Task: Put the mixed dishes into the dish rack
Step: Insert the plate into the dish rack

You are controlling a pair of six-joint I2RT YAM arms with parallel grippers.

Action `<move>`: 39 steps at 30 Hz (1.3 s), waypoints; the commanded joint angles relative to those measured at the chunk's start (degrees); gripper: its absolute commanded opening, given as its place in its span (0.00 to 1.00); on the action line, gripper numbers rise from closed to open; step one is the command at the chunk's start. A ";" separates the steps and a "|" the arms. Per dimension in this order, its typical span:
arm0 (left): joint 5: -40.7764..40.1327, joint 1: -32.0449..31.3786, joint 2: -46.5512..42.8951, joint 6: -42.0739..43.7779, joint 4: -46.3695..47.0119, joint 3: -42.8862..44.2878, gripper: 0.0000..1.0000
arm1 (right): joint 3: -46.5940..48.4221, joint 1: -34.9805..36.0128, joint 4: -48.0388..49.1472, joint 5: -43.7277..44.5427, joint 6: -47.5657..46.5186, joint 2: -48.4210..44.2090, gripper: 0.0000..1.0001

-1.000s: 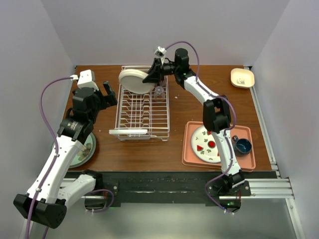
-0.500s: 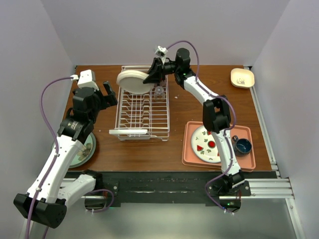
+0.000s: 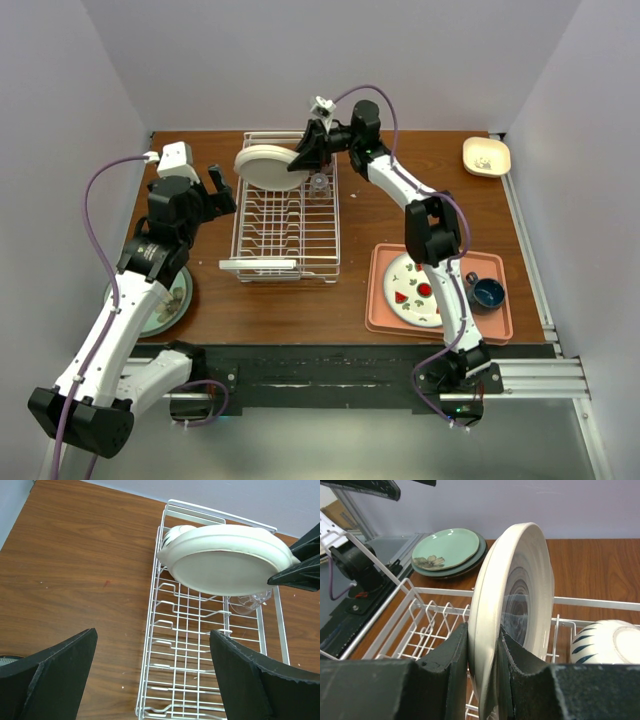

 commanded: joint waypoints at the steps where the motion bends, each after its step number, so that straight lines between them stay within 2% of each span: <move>1: -0.48 0.39 0.10 1.21 2.47 0.04 1.00 | 3.01 -0.56 0.41 2.28 -4.81 -1.72 0.00; 22: -0.48 0.39 0.46 1.56 2.39 0.13 1.00 | -0.77 -0.56 -1.54 4.74 -9.12 -0.40 0.00; 30: -0.57 0.39 0.54 1.47 2.39 0.04 1.00 | -3.41 -0.48 5.84 2.98 -7.36 -0.58 0.00; 39: -0.57 0.39 0.72 1.56 2.39 -0.14 1.00 | -4.11 -0.48 8.13 1.75 -6.75 -0.66 0.00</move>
